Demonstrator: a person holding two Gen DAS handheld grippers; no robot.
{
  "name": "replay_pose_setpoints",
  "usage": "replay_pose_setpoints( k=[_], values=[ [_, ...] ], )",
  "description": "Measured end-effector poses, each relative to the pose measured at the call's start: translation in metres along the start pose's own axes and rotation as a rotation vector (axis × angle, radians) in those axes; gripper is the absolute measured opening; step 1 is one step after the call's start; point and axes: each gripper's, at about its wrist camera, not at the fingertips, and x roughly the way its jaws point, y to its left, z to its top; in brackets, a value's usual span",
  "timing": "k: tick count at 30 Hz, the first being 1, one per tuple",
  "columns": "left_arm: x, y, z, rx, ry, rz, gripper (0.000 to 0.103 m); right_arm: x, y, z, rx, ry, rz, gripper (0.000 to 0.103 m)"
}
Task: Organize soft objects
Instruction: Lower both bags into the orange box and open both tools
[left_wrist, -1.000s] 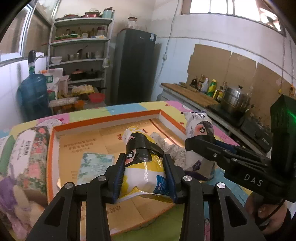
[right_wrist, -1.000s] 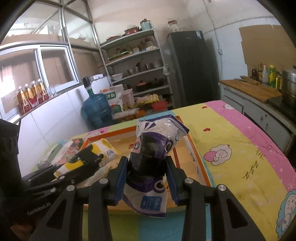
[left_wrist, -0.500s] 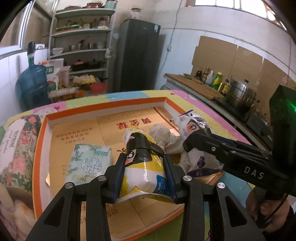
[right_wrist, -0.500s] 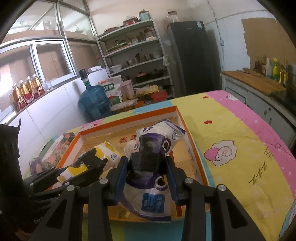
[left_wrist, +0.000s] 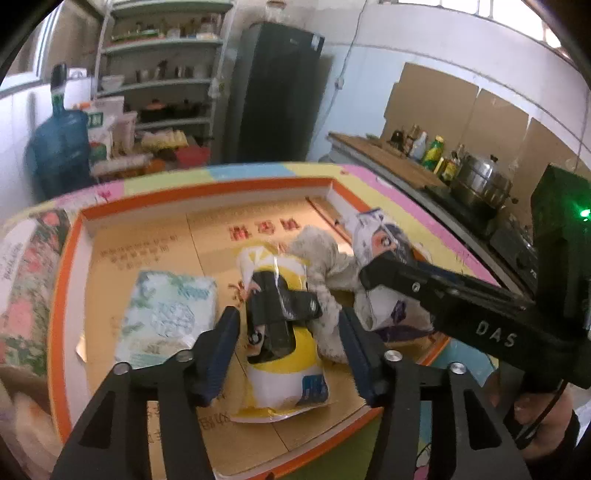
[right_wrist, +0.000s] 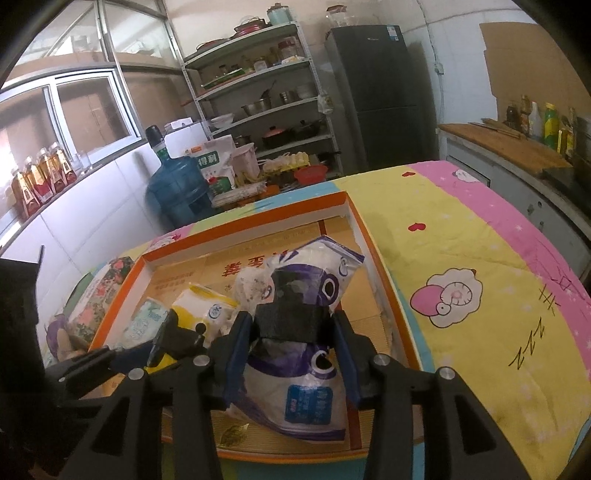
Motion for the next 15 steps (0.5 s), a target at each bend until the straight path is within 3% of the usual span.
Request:
replay_pose_setpoints(
  k=[3,7,15],
  values=[
    [-0.007,-0.002,0.001,0.007,-0.023,0.017,0.063,0.000,0.000,0.000,-0.001,-0.003,-0.004,0.046],
    [-0.015,-0.005,0.002,0.024,-0.035,0.042,0.064,-0.004,0.001,0.001,-0.007,-0.014,-0.025,0.059],
    [-0.039,-0.007,0.005,0.056,-0.072,0.093,0.064,-0.016,0.001,0.003,-0.005,-0.048,-0.048,0.065]
  ],
)
